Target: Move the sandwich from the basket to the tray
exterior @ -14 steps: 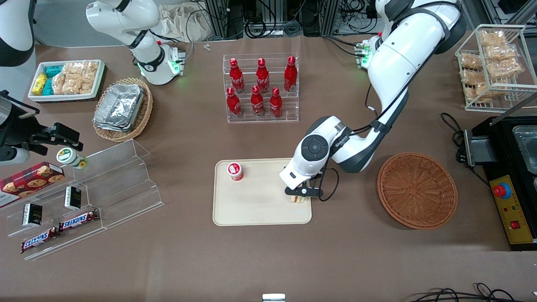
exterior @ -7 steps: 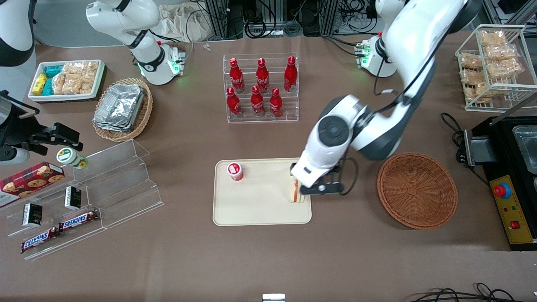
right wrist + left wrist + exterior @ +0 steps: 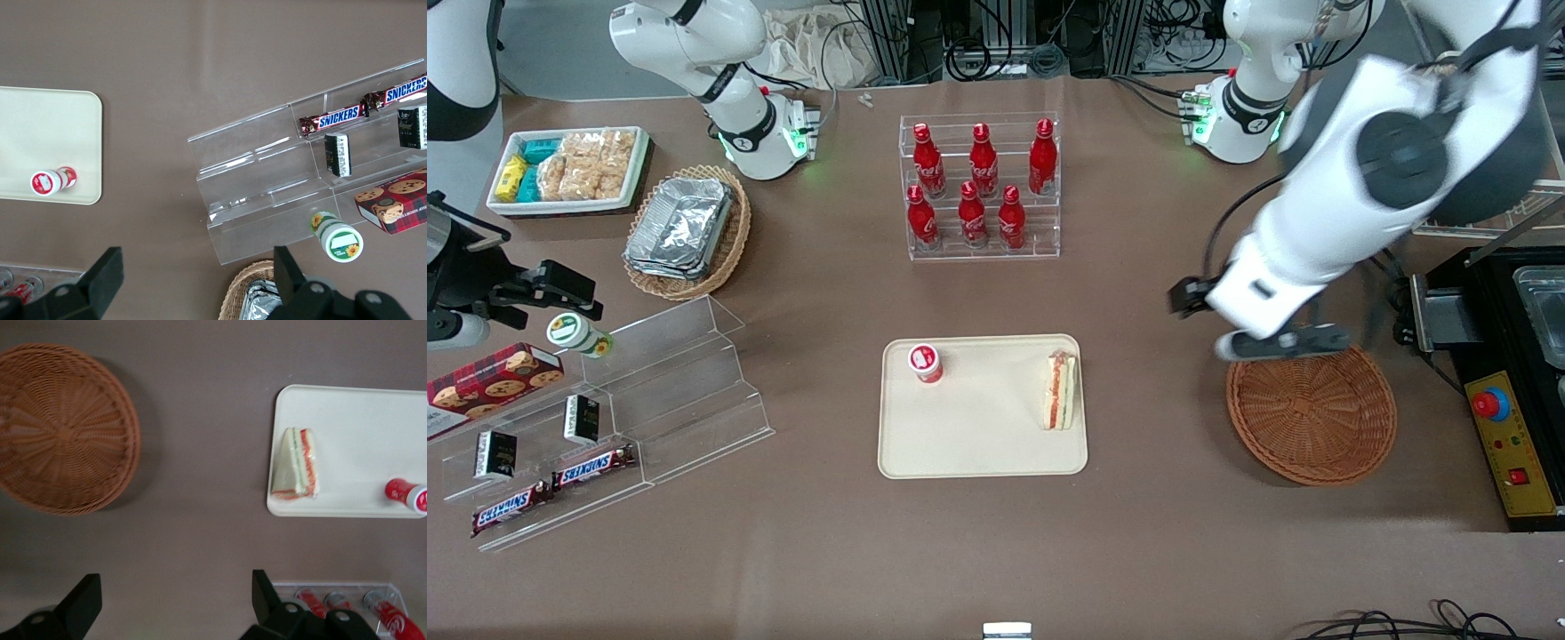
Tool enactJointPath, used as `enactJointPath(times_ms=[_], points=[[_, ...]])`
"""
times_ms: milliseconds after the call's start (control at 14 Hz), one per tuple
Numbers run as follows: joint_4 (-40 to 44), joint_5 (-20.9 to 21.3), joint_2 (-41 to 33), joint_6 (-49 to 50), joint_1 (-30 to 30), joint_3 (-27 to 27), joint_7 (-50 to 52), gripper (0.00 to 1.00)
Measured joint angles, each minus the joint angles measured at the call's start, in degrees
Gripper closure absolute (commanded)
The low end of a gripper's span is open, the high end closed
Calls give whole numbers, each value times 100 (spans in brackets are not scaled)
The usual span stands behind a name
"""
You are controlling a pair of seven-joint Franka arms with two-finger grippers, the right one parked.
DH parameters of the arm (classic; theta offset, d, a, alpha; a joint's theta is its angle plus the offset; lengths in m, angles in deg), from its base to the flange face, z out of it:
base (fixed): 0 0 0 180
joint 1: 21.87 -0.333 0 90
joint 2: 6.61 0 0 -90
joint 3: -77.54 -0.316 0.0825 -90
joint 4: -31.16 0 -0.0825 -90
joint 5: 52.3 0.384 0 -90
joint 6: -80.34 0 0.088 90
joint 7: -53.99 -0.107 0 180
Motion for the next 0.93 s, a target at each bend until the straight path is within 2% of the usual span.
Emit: enactJointPath(times_ms=[143,500,643,929], points=[[-13,-156,-388,384,33,-464,-300,0],[-118,-430,-1196,1259,584,-2180,-1593,0],[-254,-465,-1427,1344,588,-2411,-1839,0],[-302,-468,-1432,1342,663,-2442,-1871,0]])
